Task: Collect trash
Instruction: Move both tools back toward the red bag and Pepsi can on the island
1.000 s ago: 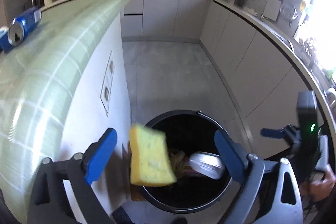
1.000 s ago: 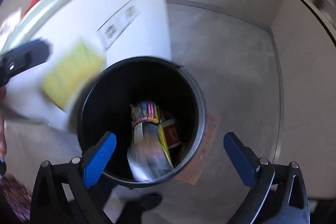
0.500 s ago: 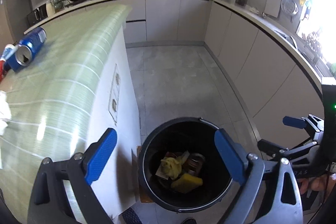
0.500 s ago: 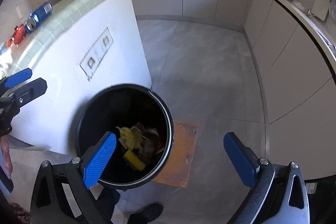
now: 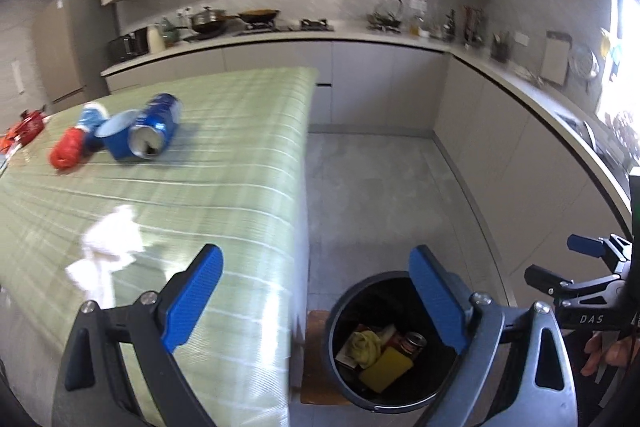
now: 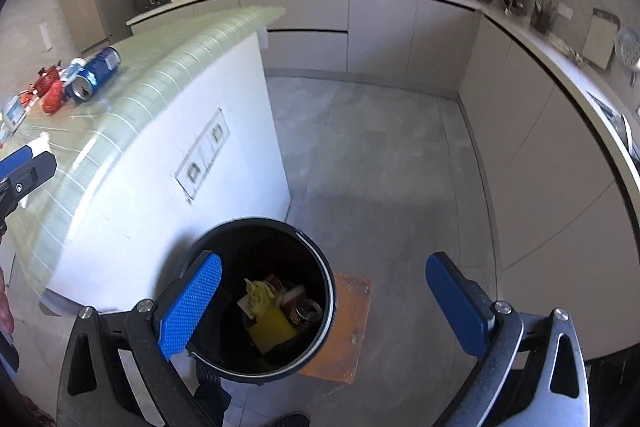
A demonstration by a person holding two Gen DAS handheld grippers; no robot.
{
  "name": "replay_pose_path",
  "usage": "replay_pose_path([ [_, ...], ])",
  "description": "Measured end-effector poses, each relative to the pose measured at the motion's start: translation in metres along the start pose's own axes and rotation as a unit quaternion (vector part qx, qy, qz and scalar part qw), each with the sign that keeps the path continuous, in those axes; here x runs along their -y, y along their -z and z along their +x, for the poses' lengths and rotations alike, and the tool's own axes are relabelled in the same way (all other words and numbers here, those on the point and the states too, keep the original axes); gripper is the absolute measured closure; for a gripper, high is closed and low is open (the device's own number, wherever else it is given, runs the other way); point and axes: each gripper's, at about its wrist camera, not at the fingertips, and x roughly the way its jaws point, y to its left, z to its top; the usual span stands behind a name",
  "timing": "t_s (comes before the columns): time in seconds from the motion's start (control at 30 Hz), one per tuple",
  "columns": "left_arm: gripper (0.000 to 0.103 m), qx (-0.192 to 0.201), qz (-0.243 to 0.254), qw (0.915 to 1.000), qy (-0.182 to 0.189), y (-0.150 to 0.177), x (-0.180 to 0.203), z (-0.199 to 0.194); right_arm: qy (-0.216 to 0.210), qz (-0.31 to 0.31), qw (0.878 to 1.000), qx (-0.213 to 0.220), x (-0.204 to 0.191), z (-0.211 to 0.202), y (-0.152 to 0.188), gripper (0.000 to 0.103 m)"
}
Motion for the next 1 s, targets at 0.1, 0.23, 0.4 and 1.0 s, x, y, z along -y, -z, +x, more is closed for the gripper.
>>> replay_pose_path([
  [0.1,0.008,0.008,-0.025,0.9994,-0.021,0.002,-0.023,-0.015,-0.015,-0.005,1.000,0.015,-0.010,-0.011,-0.007,0.000],
  [0.23,0.008,0.017,-0.047,0.9972,-0.055,0.008,-0.053,-0.034,-0.038,-0.021,0.999,0.028,-0.032,-0.020,-0.019,0.000],
  [0.4,0.008,0.020,-0.086,0.9939,-0.065,0.014,-0.095,-0.056,-0.077,-0.021,0.996,0.039,-0.058,-0.026,-0.031,0.000],
  [1.0,0.003,0.066,-0.125,0.9782,-0.152,0.013,-0.215,-0.075,-0.117,-0.046,0.988,0.093,-0.179,-0.047,-0.071,0.000],
])
